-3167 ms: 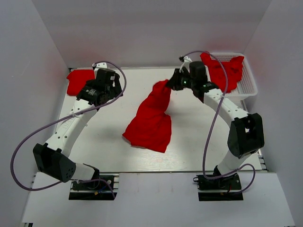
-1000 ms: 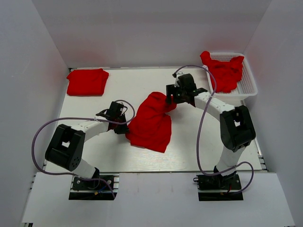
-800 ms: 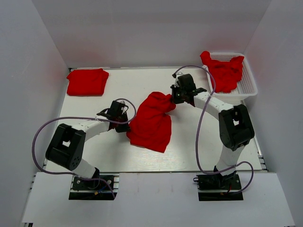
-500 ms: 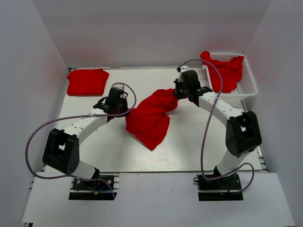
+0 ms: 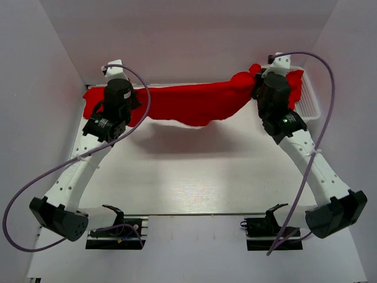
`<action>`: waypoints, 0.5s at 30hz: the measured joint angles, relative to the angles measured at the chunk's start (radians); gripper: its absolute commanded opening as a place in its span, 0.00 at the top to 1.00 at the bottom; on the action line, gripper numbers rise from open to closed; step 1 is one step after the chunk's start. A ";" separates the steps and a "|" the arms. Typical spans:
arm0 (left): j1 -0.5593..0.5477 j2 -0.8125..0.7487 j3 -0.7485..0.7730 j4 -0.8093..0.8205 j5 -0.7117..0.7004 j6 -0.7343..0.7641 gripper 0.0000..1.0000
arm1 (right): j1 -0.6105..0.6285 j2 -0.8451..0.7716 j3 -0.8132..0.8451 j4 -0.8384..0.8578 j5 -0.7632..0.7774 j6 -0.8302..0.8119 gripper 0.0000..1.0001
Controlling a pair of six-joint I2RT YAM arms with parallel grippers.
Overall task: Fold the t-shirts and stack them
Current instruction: Flatten out the tshirt
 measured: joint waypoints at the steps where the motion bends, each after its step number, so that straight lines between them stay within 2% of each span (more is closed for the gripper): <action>1: 0.000 -0.013 0.017 -0.005 -0.024 0.012 1.00 | -0.004 -0.018 0.008 0.004 0.033 -0.008 1.00; 5: -0.002 -0.056 0.089 -0.010 -0.079 0.058 1.00 | -0.008 -0.082 0.043 0.023 0.136 -0.042 1.00; 9: -0.010 -0.108 0.152 0.007 -0.073 0.116 1.00 | -0.002 -0.153 0.083 0.022 0.169 -0.079 1.00; 15: -0.014 -0.183 0.211 0.053 0.103 0.237 1.00 | 0.003 -0.243 0.203 -0.018 0.137 -0.124 1.00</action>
